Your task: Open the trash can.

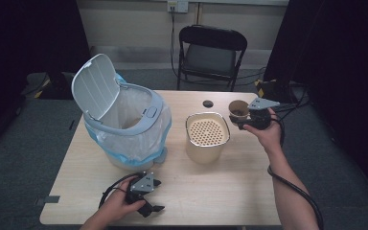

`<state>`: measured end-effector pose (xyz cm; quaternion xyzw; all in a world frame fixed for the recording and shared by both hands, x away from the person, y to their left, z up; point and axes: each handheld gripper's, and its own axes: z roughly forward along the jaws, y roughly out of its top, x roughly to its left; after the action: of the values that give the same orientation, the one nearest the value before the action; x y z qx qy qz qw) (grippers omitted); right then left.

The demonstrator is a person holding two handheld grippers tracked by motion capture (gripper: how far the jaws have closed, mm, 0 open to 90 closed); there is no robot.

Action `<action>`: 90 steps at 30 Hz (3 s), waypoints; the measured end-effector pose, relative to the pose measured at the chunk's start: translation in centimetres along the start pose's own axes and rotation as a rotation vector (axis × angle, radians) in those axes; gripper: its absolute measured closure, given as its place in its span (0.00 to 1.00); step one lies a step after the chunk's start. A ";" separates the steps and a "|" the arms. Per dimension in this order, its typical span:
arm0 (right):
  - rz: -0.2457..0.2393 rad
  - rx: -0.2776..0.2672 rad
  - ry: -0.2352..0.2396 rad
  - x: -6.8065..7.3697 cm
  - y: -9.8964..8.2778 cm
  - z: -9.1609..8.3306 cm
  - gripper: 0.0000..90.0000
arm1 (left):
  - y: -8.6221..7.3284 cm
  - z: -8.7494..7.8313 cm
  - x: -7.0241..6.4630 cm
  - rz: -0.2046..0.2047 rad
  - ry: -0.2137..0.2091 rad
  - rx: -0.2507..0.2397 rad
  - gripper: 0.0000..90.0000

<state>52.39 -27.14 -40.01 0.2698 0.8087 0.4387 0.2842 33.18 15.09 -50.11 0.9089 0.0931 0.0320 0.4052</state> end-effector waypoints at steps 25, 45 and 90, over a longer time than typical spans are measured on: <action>-0.210 -0.025 -0.061 0.4 3.6 0.6 0.33 | 0.0 0.0 0.0 0.002 0.000 0.002 0.15; -0.414 -0.045 -0.108 2.9 6.0 -0.1 0.33 | 0.0 0.0 0.0 0.000 -0.004 0.003 0.14; -1.315 0.174 -0.363 9.0 7.0 0.1 0.34 | 0.0 0.1 0.1 0.011 0.012 -0.009 0.14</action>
<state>47.49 -17.61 -35.97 -0.1861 0.7763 0.0564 0.5996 33.26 15.04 -50.18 0.9073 0.0906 0.0403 0.4087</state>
